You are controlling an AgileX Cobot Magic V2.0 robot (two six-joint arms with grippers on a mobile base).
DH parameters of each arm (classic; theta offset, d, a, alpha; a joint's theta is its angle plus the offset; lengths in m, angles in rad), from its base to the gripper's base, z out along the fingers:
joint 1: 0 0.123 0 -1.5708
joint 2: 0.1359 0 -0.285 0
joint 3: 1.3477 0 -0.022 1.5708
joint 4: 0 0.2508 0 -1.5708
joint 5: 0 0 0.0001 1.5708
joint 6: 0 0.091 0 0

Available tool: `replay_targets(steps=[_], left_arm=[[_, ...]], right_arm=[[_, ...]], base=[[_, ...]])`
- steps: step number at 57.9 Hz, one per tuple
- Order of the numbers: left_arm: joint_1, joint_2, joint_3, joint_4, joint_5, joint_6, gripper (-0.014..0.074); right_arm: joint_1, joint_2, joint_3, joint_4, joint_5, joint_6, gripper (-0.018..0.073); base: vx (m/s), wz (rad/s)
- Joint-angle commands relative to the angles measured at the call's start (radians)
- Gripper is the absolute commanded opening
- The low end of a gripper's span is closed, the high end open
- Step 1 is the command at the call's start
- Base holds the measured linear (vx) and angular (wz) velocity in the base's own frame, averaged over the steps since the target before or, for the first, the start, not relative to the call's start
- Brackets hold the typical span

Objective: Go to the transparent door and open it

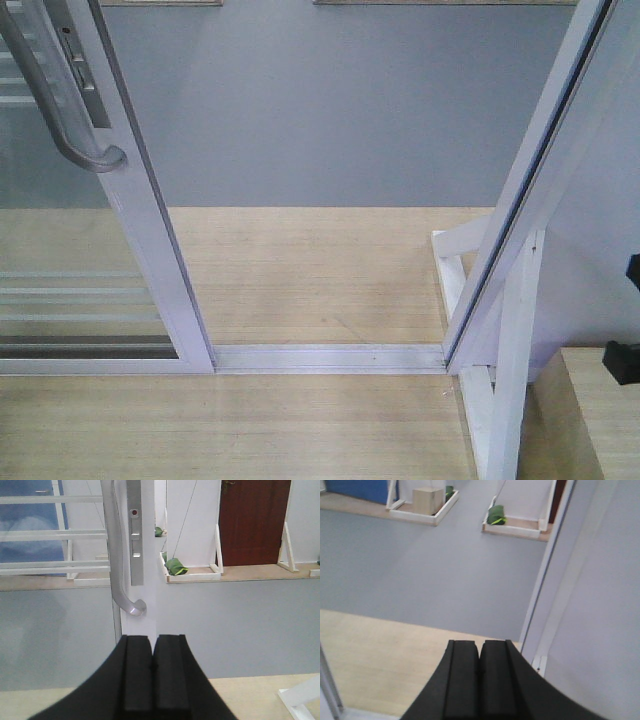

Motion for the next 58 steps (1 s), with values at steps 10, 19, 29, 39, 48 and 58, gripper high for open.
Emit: replay_targets(steps=[10, 19, 29, 39, 48, 58], left_arm=[[-0.007, -0.012, 0.03, -0.01, -0.077, -0.01, -0.0006], [-0.007, -0.012, 0.03, -0.01, -0.077, -0.01, -0.0006], [-0.007, -0.012, 0.03, -0.01, -0.077, -0.01, -0.0006], [-0.007, -0.012, 0.03, -0.01, -0.078, -0.01, -0.0006], [-0.007, -0.012, 0.03, -0.01, -0.078, -0.01, -0.0006], [-0.007, -0.012, 0.03, -0.01, -0.078, -0.01, -0.0006]], right_arm=[[-0.127, -0.228, 0.132, -0.01, -0.11, -0.004, -0.0011], [-0.134, -0.337, 0.249, 0.008, -0.111, -0.003, -0.0011], [-0.134, -0.406, 0.318, 0.047, -0.086, 0.007, -0.0009], [-0.134, -0.405, 0.318, 0.047, -0.079, 0.007, -0.0008], [-0.134, -0.405, 0.318, 0.047, -0.079, 0.007, -0.0008], [-0.134, -0.405, 0.318, 0.047, -0.079, 0.007, -0.0008]], base=[[0.0, 0.0], [0.0, 0.0], [0.0, 0.0], [0.0, 0.0], [0.0, 0.0], [0.0, 0.0]])
